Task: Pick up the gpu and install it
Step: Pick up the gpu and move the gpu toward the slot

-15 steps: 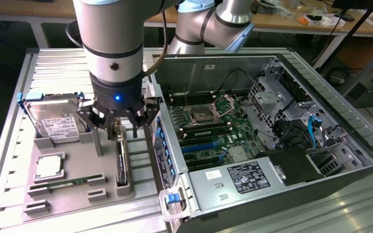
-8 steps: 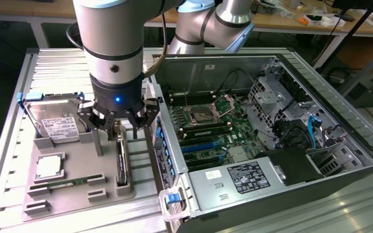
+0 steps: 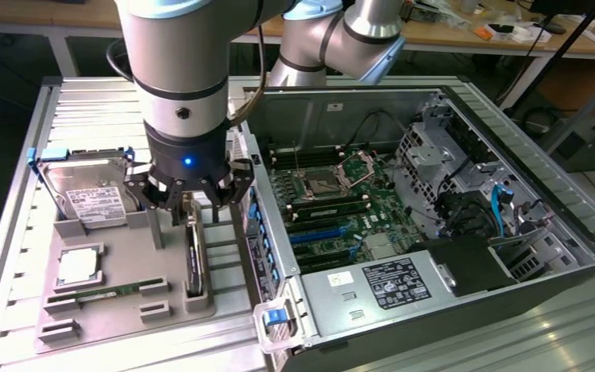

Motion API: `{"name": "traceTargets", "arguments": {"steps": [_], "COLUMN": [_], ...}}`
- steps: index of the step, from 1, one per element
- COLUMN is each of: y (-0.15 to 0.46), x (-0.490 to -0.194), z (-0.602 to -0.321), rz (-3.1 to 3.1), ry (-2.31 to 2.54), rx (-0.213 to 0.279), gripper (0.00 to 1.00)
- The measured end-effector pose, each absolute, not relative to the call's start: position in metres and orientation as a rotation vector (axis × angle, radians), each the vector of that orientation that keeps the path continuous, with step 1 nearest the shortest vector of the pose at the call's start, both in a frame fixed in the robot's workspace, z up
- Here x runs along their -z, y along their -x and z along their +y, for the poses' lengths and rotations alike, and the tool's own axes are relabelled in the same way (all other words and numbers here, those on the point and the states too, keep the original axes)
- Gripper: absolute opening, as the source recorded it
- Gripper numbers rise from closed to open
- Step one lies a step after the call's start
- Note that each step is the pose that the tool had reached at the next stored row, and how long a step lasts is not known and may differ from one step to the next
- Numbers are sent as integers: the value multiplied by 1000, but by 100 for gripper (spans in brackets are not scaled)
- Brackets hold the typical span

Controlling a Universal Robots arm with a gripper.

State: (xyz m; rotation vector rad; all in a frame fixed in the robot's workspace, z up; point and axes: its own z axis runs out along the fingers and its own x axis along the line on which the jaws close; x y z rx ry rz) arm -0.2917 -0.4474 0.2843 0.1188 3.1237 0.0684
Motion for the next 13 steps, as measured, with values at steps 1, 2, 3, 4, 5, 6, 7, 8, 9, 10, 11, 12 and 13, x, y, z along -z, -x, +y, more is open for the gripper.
{"name": "traceTargets", "arguments": {"steps": [1, 2, 3, 4, 5, 6, 7, 8, 9, 10, 11, 12, 13], "y": [292, 292, 292, 292, 292, 292, 292, 292, 292, 292, 292, 292, 292], "x": [-284, -284, -284, -284, -283, -283, -283, -283, -283, -282, -282, -282, -282], "z": [-447, -447, -447, -447, -447, -447, -447, -447, -447, -447, -447, -447, -447], "rz": [3124, 3124, 3124, 3124, 3124, 3123, 3123, 3124, 3124, 3124, 3124, 3124, 3124], "ry": [-119, -119, -119, -119, -119, -119, -119, -119, -119, -119, -119, -119, -119], "rx": [-68, -68, -68, -68, -69, -69, -69, -69, -69, -69, -69, -68, -69], "gripper": [54, 54, 54, 54, 54, 54, 54, 54, 54, 54, 54, 54, 54]}}
